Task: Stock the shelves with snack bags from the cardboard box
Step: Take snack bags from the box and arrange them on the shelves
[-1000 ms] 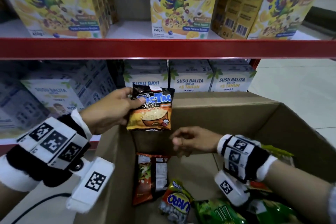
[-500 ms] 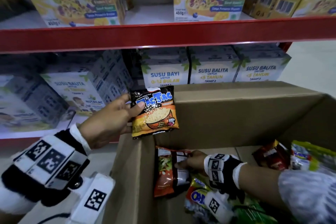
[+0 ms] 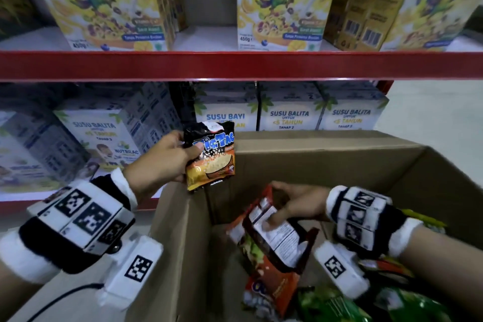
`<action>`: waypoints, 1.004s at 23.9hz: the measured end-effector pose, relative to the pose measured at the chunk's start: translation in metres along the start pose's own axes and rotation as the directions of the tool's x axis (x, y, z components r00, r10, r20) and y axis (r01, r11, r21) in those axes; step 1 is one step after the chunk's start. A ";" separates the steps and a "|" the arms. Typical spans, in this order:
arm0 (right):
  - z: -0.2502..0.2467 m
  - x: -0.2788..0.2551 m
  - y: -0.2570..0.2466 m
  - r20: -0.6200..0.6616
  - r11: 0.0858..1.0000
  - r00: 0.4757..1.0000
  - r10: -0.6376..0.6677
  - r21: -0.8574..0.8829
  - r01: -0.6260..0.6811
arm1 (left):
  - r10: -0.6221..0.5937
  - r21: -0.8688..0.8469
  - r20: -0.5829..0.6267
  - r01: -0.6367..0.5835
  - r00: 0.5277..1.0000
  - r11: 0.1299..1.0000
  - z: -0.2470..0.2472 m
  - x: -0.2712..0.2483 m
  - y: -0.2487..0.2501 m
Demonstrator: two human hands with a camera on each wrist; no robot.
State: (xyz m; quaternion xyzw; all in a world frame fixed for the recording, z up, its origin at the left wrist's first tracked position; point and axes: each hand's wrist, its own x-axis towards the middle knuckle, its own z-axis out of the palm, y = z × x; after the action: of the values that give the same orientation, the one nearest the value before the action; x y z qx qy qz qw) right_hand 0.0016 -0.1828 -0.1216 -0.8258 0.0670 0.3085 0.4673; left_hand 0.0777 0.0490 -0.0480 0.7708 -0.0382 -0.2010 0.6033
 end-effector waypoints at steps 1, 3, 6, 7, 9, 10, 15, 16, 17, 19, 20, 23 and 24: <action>-0.014 -0.022 -0.008 -0.059 0.998 0.997 -0.057 0.019 0.059 | 0.032 -0.018 -0.019 -0.033 0.999 0.999 0.002 -0.002 0.007; -0.042 -0.077 -0.024 -0.247 0.962 0.949 -0.197 0.139 0.236 | 0.088 -0.126 -0.060 -0.095 0.994 0.988 0.010 -0.007 0.024; -0.075 -0.133 -0.042 -0.516 0.886 0.790 -0.332 0.117 0.449 | 0.074 -0.310 -0.028 -0.079 0.997 0.947 0.025 -0.012 0.037; -0.081 -0.143 -0.044 -0.591 0.868 0.712 -0.380 0.038 0.495 | 0.058 -0.351 0.032 -0.043 0.998 0.935 0.033 -0.016 0.039; -0.080 -0.152 -0.045 -0.690 0.820 0.531 -0.491 -0.161 0.549 | 0.026 -0.376 0.187 0.047 0.982 0.925 0.048 -0.021 0.038; -0.075 -0.152 -0.044 -0.699 0.778 0.431 -0.571 -0.293 0.556 | 0.013 -0.355 0.241 0.075 0.971 0.932 0.053 -0.020 0.036; -0.041 -0.126 -0.032 -0.382 0.453 0.244 -0.891 -0.763 0.460 | 0.009 -0.396 0.371 0.149 0.929 0.906 0.059 -0.014 0.029; -0.037 -0.122 -0.030 -0.321 0.405 0.256 -0.912 -0.799 0.443 | 0.006 -0.399 0.407 0.172 0.913 0.901 0.058 -0.014 0.029; -0.035 -0.119 -0.027 -0.269 0.366 0.269 -0.925 -0.821 0.437 | 0.009 -0.382 0.441 0.178 0.897 0.907 0.058 -0.014 0.029; -0.037 -0.120 -0.024 -0.205 0.338 0.312 -0.928 -0.819 0.465 | 0.035 -0.329 0.494 0.149 0.869 0.932 0.062 -0.016 0.029; -0.038 -0.122 -0.023 -0.186 0.345 0.355 -0.916 -0.816 0.465 | 0.043 -0.322 0.492 0.135 0.869 0.937 0.065 -0.017 0.029; -0.046 -0.133 -0.016 -0.153 0.368 0.481 -0.863 -0.843 0.392 | 0.080 -0.326 0.358 0.044 0.930 0.944 0.075 -0.016 0.030; -0.048 -0.136 -0.015 -0.190 0.400 0.471 -0.862 -0.825 0.400 | 0.107 -0.359 0.311 0.013 0.944 0.933 0.076 -0.014 0.030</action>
State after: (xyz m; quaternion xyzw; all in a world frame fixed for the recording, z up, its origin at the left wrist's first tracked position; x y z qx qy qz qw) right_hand -0.0801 -0.2375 -0.0145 -0.9359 -0.2501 -0.1863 0.1638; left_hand 0.0437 -0.0241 -0.0302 0.6037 -0.1190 -0.3145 0.7228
